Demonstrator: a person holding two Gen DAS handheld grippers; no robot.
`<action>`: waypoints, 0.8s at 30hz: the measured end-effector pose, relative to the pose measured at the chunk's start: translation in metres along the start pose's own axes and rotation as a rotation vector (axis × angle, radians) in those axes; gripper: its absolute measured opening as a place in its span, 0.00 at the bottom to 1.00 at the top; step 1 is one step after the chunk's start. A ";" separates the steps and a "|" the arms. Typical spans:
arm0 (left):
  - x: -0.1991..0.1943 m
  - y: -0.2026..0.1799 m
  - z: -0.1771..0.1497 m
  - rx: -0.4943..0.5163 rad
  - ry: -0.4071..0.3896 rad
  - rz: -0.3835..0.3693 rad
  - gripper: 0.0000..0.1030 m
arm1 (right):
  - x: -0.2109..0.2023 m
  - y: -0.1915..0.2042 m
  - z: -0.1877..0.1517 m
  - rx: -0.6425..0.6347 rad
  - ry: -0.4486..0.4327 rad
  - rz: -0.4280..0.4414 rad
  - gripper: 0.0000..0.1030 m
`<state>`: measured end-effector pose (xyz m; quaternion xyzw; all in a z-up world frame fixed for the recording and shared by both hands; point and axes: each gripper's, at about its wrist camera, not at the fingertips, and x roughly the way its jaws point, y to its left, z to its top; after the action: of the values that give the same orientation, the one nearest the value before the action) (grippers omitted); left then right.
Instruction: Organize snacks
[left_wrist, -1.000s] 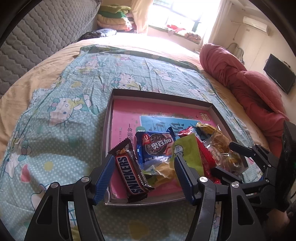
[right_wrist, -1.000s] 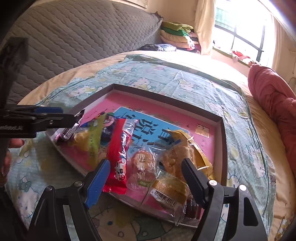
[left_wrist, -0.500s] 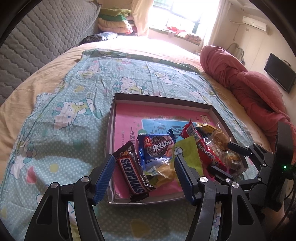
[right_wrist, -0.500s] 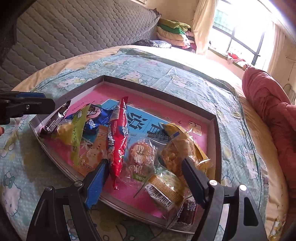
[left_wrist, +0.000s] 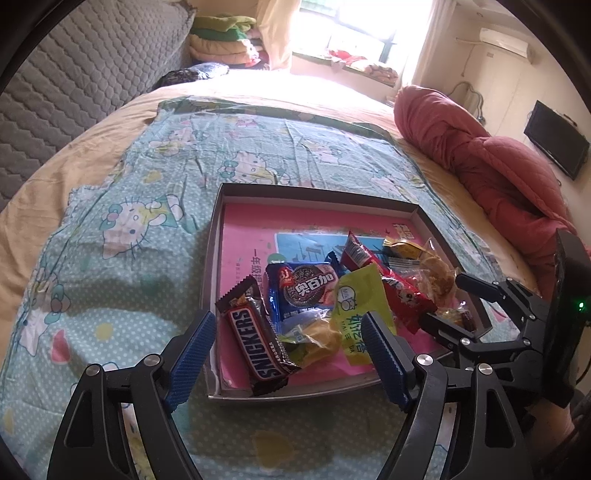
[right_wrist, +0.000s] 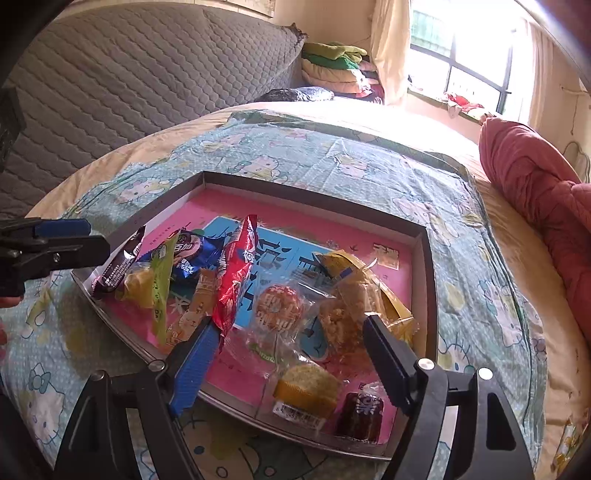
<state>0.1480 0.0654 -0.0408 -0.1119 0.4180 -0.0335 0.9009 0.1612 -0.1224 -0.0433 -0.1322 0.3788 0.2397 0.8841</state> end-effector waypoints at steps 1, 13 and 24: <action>0.001 0.000 0.000 0.000 0.000 0.002 0.79 | 0.000 -0.001 0.000 0.006 0.000 0.003 0.77; -0.025 -0.004 -0.008 -0.036 -0.011 0.025 0.80 | -0.049 0.006 0.003 0.085 -0.126 0.053 0.88; -0.054 -0.030 -0.052 -0.020 0.059 0.065 0.80 | -0.082 0.015 -0.036 0.283 -0.010 0.019 0.98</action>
<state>0.0745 0.0358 -0.0266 -0.1062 0.4481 -0.0032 0.8877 0.0822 -0.1511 -0.0088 -0.0016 0.4054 0.1928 0.8936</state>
